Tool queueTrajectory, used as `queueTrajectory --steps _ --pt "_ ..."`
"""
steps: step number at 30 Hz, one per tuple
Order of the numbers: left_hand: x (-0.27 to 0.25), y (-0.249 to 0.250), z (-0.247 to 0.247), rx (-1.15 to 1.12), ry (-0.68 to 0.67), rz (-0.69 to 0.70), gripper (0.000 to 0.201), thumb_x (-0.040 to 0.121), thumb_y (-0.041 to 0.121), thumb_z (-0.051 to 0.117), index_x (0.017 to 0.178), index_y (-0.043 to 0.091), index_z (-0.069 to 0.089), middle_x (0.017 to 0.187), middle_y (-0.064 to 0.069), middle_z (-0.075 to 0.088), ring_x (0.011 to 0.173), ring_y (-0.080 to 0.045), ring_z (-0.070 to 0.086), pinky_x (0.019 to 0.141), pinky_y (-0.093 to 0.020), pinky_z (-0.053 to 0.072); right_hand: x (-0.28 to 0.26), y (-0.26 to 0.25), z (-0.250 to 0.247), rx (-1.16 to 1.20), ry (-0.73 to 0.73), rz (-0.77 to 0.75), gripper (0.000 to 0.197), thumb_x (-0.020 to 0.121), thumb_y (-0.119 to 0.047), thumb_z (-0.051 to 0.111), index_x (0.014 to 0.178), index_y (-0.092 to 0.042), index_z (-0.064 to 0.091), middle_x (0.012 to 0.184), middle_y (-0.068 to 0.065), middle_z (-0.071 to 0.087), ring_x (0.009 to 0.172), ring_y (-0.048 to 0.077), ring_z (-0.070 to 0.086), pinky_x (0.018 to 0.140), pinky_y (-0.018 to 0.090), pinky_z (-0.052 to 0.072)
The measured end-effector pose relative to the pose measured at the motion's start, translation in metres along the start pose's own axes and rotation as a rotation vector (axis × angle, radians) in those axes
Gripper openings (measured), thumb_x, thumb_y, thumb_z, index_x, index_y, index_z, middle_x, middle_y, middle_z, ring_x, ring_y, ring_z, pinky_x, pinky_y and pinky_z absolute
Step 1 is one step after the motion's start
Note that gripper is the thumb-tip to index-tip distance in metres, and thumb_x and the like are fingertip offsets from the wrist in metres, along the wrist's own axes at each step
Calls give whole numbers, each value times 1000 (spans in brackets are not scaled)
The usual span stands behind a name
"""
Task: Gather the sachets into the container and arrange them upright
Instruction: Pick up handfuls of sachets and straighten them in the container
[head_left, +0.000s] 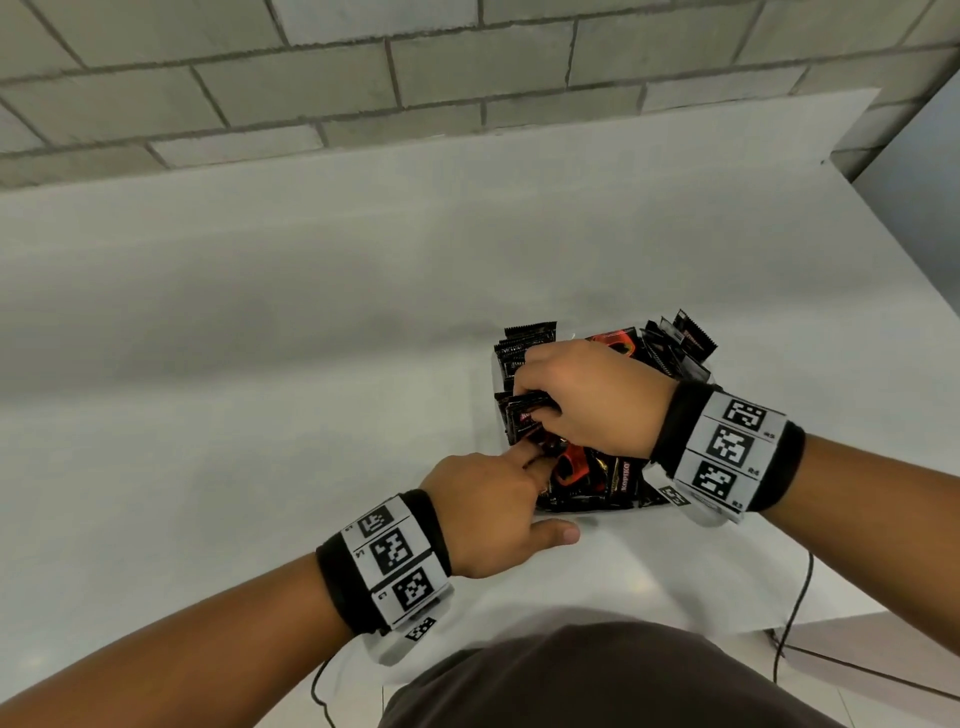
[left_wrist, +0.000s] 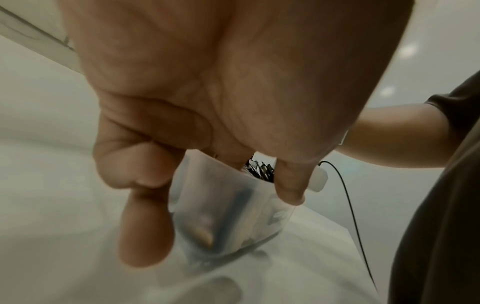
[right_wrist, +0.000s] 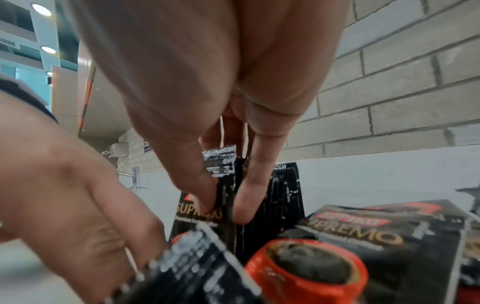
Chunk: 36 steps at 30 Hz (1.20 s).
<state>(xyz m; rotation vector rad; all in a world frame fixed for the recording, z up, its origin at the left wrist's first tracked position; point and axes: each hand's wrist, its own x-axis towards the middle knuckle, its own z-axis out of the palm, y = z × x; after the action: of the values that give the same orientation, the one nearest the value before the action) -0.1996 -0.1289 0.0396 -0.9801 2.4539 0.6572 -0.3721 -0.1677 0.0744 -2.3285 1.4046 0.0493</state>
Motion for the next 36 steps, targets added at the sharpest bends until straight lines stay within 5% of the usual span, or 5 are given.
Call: queueTrajectory --steps 11,20,28,33,36 --pt "3 13 4 -17 -89 -42 78 97 72 38 159 28 22 168 -18 10 113 -40 64 90 -45 56 2 0 2 -54 39 23 19 93 -25 62 109 -19 68 103 -5 61 95 19 59 79 38 50" --pt "5 6 5 -76 -91 45 86 96 71 42 162 25 13 171 -6 8 136 -35 49 107 -46 48 2 1 2 -59 -5 20 16 91 -22 64 105 -20 70 101 -6 60 90 18 58 75 36 48" --pt "6 -2 4 -56 -38 49 79 98 67 44 161 28 17 167 0 22 128 -31 56 98 -46 53 6 0 2 -30 1 61 35 88 -25 69 123 -25 64 97 -9 49 86 12 50 72 27 37" --pt "6 -6 3 -126 8 31 80 97 68 44 161 26 18 162 -3 32 127 -28 57 101 -42 52 -2 1 -9 40 96 103 49 68 -46 86 106 -33 57 91 -15 49 77 5 50 66 31 47" --pt "7 -7 2 -141 22 28 82 97 68 44 161 23 20 161 -4 35 129 -28 56 103 -42 51 -6 3 -15 126 118 77 36 71 -43 85 93 -31 60 88 -14 53 80 4 50 69 33 49"
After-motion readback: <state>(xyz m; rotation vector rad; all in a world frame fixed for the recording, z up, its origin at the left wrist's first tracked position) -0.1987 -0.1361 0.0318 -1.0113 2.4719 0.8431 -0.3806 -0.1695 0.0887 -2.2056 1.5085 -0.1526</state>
